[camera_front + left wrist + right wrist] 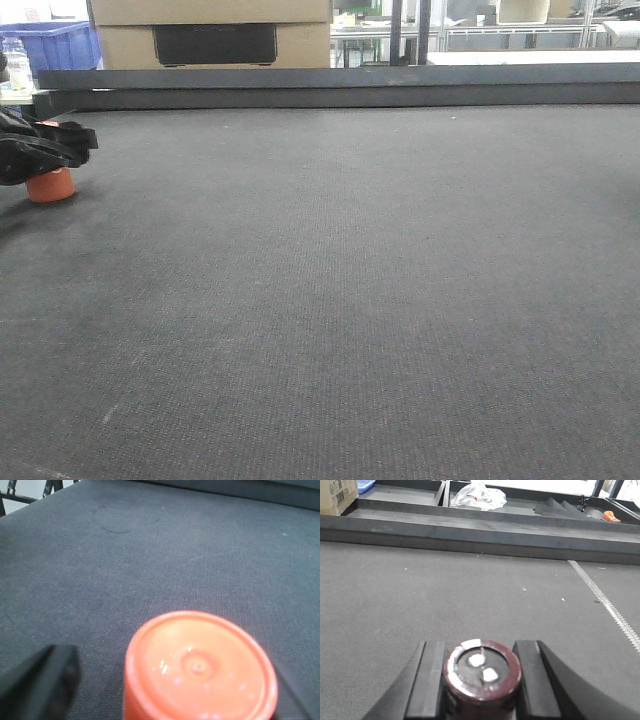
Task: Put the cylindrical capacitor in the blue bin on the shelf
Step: 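Lift both held cylinders off the table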
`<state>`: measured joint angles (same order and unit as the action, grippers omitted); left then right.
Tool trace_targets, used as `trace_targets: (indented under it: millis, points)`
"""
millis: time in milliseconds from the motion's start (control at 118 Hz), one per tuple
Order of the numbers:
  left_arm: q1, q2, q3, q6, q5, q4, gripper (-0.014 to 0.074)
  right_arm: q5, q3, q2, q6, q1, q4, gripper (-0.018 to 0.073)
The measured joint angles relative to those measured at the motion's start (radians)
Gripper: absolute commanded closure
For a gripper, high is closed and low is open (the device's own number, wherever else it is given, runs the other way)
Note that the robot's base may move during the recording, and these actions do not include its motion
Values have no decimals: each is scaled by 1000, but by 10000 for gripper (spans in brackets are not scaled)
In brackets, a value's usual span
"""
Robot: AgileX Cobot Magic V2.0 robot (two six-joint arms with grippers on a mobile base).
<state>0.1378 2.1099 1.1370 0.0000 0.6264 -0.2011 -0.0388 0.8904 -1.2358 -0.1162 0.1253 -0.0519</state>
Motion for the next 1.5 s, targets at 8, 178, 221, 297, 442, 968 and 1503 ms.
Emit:
trace_targets:
  millis: [8,178,221,297,442,968,1503]
  points:
    - [0,0,4,0,-10,0,370,0,0,0,0,0,0,720]
    - [-2,-32,11,0,-114,-2,706,0,0,0,0,0,0,720]
    - [-2,-55,11,0,-155,-2,708,0,0,0,0,0,0,720]
    - [-2,-98,11,0,-223,0,707,4,0,2,0,0,0,720]
    - [-4,-254,11,0,-414,55,707,73,0,45,0,0,0,720]
    - [-4,-952,34,0,-1139,201,707,514,0,335,0,-284,-98,720]
    - [-4,-1439,-124,0,-1366,209,707,569,0,621,0,-363,-169,720]
